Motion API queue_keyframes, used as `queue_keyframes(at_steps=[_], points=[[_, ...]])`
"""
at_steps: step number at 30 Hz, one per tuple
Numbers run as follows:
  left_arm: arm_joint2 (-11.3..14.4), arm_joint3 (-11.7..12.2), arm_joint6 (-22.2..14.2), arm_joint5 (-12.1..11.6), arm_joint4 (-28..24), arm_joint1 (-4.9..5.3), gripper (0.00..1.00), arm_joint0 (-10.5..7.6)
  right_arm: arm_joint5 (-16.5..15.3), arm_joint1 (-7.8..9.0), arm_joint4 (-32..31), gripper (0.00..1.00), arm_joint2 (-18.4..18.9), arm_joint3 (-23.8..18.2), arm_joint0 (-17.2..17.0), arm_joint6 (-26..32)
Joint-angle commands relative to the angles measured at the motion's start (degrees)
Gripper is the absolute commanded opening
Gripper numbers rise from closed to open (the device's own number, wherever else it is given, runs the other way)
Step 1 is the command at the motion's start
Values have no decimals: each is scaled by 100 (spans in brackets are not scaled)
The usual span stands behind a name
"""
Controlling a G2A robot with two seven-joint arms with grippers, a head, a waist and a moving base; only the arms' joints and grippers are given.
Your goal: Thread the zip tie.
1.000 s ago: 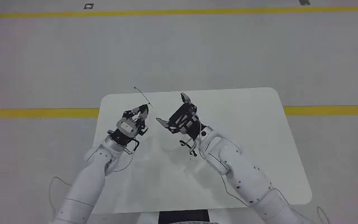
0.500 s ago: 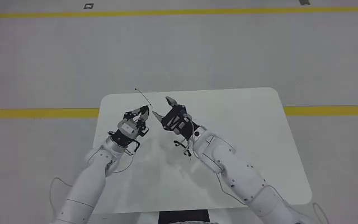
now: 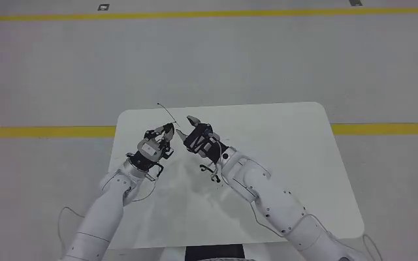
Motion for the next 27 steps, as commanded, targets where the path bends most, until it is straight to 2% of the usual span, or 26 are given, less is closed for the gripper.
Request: queue_keyframes(at_steps=[1,15,27], points=[[0,0,0,0,0,0,0,0,-6,-11,-11,28,-3,8,9,0],[0,0,0,0,0,0,0,0,-95,-77,-95,23,-10,42,46,9],[0,0,0,0,0,0,0,0,-142,-124,-211,13,-4,55,58,0]])
